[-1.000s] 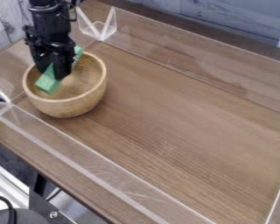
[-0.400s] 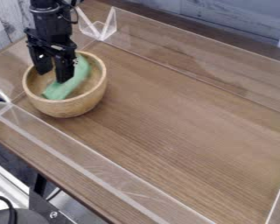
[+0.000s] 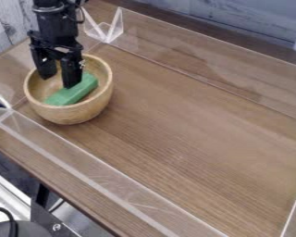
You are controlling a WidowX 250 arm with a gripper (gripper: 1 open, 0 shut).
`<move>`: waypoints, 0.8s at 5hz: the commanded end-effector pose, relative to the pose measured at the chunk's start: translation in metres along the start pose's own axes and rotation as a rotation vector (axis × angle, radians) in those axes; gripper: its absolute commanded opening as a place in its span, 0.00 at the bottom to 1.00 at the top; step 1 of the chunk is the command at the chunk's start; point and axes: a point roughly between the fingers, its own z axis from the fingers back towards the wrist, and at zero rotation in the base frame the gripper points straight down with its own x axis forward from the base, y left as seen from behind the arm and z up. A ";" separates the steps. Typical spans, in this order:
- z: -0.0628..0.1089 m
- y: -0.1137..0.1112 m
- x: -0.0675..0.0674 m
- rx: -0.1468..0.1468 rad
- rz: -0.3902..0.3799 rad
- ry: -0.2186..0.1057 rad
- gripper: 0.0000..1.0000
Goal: Put the green block in the brown bowl
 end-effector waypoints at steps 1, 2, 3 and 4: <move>0.039 0.002 0.008 0.047 -0.002 -0.104 1.00; 0.049 -0.002 0.009 0.040 -0.008 -0.128 1.00; 0.059 -0.006 0.010 0.033 -0.014 -0.148 1.00; 0.065 -0.009 0.011 0.036 -0.018 -0.166 1.00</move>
